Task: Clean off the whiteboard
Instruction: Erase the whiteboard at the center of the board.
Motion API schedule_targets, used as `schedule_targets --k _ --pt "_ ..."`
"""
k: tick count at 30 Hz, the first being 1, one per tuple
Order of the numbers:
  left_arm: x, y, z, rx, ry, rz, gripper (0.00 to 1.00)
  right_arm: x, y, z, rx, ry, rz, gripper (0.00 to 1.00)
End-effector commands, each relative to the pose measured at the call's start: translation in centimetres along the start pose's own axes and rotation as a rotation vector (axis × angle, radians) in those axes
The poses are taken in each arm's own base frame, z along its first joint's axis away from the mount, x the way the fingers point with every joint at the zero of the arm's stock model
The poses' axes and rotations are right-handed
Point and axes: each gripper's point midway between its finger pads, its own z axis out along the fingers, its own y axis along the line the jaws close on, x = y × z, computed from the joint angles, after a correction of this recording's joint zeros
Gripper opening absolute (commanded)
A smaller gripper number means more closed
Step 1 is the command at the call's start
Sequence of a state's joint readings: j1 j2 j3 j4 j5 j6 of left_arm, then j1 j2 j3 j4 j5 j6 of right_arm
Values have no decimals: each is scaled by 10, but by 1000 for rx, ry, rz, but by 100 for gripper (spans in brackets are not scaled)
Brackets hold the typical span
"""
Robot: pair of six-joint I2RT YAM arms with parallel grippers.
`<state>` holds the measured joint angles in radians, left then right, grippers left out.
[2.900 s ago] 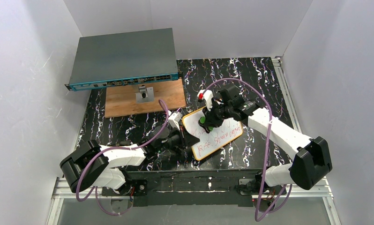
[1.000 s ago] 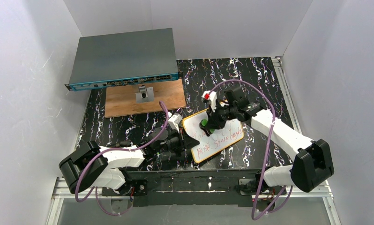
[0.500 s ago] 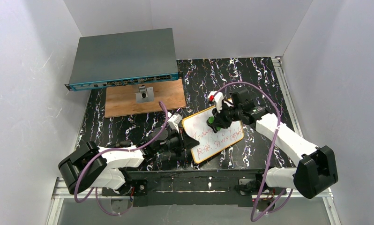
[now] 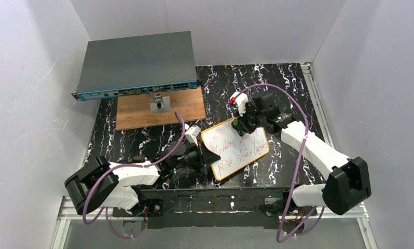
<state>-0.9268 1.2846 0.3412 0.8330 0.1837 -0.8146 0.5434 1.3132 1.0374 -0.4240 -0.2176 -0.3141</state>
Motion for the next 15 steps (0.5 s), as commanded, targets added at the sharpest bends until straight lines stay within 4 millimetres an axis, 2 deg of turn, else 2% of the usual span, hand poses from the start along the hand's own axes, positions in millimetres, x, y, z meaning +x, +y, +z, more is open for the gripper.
schedule_targets --k 1,4,7,11,15 --pt "-10 -42 -5 171 -18 120 0 33 -8 3 37 57 -103 1" --pt "-11 -42 -6 171 -23 122 0 40 32 -3 -161 29 -130 1" --pt "-11 -42 -5 174 -22 121 0 31 47 -3 -229 7 -121 1" --pt "-9 -42 -5 179 -16 118 0 6 41 0 -202 -21 -87 1" --pt "-8 -42 -4 182 -9 117 0 -18 16 -1 -110 -57 -32 1"
